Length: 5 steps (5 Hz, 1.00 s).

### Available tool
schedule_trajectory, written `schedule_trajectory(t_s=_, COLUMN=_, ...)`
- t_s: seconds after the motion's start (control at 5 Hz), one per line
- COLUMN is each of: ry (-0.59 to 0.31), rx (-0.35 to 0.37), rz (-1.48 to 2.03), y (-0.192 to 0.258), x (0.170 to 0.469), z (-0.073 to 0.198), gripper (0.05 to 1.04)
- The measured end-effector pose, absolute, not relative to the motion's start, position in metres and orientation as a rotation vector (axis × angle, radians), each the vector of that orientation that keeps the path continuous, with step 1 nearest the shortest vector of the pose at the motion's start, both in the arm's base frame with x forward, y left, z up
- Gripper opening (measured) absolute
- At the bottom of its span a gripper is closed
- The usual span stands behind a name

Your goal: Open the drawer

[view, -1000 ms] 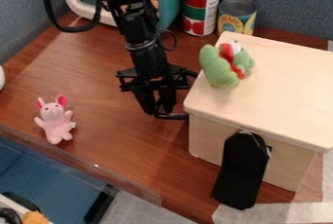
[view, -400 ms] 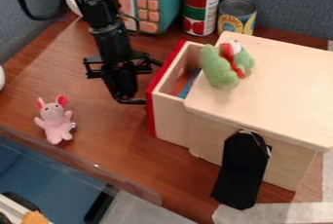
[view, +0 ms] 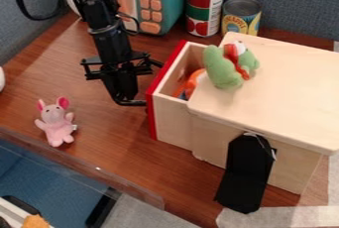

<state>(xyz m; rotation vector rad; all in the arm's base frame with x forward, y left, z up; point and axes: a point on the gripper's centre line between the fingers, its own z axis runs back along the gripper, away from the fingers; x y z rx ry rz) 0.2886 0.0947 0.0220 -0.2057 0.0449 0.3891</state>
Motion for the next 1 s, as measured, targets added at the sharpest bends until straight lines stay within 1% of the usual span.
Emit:
schedule_trajectory(t_s=0.2, ry=0.004, rx=-0.201, rz=0.486, y=0.115, x=0.294, z=0.030, gripper=0.471)
schedule_trajectory(t_s=0.4, ry=-0.044, rx=-0.203, rz=0.483, y=0.119, x=0.295, z=0.048, gripper=0.788)
schedule_trajectory(t_s=0.6, ry=-0.096, rx=-0.206, rz=0.448, y=0.117, x=0.296, z=0.068, gripper=1.004)
schedule_trajectory(t_s=0.8, ry=-0.135, rx=-0.196, rz=0.400, y=0.116, x=0.294, z=0.085, gripper=1.005)
schedule_trajectory(t_s=1.0, ry=-0.131, rx=-0.165, rz=0.373, y=0.119, x=0.292, z=0.086, gripper=1.001)
